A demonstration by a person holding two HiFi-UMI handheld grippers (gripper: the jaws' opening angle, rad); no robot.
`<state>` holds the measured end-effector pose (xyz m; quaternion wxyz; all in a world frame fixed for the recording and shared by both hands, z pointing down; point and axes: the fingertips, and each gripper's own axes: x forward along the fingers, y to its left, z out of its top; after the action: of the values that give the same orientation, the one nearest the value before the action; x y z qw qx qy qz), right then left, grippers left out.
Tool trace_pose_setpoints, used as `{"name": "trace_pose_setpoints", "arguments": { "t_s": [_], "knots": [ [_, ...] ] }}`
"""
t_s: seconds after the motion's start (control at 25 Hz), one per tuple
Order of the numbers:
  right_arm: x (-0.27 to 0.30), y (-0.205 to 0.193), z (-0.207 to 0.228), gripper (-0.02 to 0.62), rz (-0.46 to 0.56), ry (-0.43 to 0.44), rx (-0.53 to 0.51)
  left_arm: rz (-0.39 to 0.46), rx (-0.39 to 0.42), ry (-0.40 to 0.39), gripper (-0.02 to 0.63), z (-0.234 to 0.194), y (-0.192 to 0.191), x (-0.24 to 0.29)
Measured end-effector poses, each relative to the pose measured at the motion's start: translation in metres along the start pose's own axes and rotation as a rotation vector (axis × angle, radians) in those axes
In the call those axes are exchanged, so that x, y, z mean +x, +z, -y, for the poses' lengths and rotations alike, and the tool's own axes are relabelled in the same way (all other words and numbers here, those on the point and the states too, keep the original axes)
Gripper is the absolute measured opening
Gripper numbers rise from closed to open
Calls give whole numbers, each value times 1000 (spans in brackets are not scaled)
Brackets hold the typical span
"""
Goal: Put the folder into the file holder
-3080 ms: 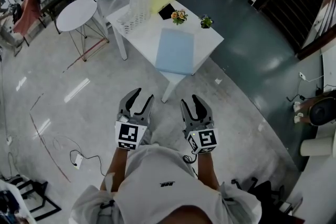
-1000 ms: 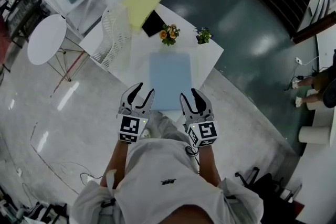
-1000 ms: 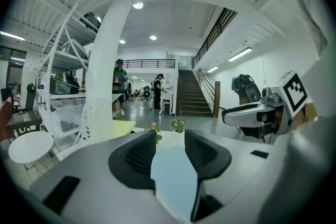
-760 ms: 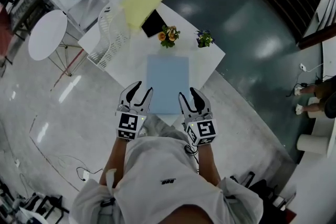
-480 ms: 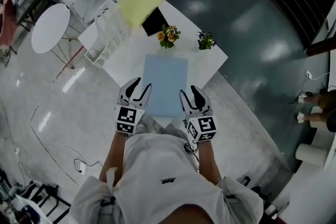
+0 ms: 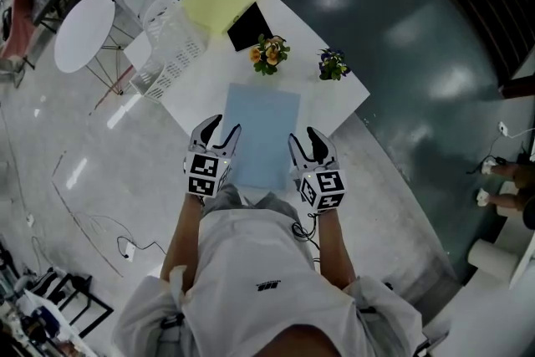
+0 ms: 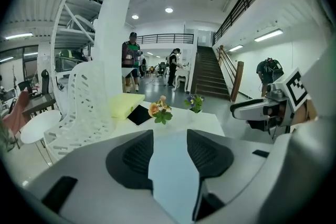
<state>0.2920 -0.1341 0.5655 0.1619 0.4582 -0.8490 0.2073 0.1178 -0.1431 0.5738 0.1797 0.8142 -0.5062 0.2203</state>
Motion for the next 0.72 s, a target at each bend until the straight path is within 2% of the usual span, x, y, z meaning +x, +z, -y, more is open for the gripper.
{"name": "trace_pose_setpoints", "arguments": {
  "t_s": [0.2,0.48,0.72],
  "knots": [
    [23,-16,10,192,-57,-7,21,-63,-24,-23,236,-12,-16,26],
    [55,-43,27,224,-141,-67,75,-178,-53,-66,288,-31,-49,66],
    [77,-61,40,227,-199,-112,96,-239,-99,-107,316,-44,-73,93]
  ]
}}
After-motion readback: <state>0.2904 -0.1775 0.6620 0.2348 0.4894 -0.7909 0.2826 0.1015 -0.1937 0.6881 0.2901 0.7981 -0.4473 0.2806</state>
